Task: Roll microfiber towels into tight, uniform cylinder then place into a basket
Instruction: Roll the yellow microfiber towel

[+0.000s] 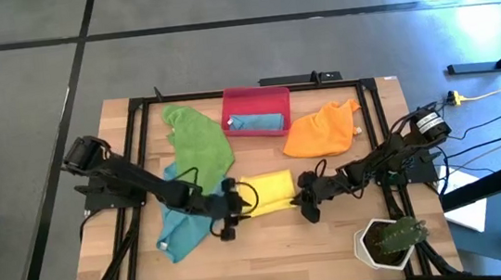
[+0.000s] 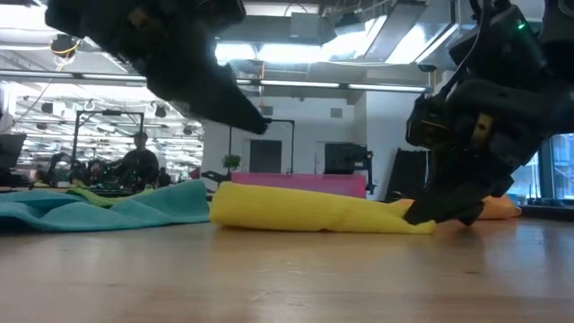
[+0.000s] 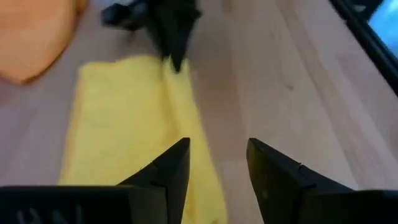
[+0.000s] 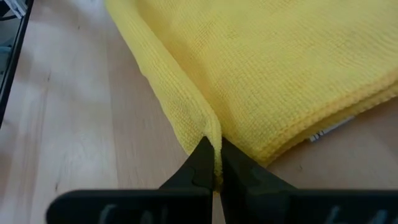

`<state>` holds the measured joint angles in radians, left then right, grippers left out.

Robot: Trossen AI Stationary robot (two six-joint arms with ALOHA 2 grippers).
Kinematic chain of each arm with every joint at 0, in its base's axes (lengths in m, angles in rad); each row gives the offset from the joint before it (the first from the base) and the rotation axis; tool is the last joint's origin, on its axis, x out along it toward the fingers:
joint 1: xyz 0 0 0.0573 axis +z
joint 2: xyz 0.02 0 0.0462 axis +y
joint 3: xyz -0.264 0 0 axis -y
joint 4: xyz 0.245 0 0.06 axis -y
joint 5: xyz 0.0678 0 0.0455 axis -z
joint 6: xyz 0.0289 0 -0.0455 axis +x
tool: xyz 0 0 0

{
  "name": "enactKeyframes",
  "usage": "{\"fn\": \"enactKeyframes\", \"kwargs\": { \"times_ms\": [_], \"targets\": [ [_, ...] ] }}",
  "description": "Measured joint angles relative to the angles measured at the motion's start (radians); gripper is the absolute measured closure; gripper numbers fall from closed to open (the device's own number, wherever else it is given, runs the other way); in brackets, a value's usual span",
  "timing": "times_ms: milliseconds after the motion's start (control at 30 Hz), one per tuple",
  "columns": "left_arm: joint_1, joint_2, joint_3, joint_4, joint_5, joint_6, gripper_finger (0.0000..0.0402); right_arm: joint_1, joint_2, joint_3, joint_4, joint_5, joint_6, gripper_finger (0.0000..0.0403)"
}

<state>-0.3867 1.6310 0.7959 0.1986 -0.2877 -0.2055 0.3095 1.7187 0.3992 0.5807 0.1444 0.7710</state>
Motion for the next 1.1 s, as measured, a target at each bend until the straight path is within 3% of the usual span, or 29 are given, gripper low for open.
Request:
{"fn": "enactKeyframes", "kwargs": {
  "times_ms": [267, 433, 633, 1100],
  "targets": [
    [-0.047, 0.219, 0.191, -0.032, -0.079, 0.137, 0.0254, -0.011, 0.0, 0.001, -0.001, -0.001, 0.017, 0.0392],
    [-0.039, 0.368, 0.403, -0.284, -0.16, 0.182, 0.0254, -0.011, 0.0, 0.001, -0.001, -0.006, 0.021, 0.0392],
    [-0.012, 0.466, 0.576, -0.545, -0.252, 0.122, 0.0254, -0.011, 0.0, 0.001, -0.001, -0.013, 0.022, 0.0392],
    [0.037, 0.478, 0.603, -0.601, -0.225, 0.129, 0.0254, -0.012, 0.0, 0.001, 0.0, -0.019, 0.019, 0.0392]
  ]
}}
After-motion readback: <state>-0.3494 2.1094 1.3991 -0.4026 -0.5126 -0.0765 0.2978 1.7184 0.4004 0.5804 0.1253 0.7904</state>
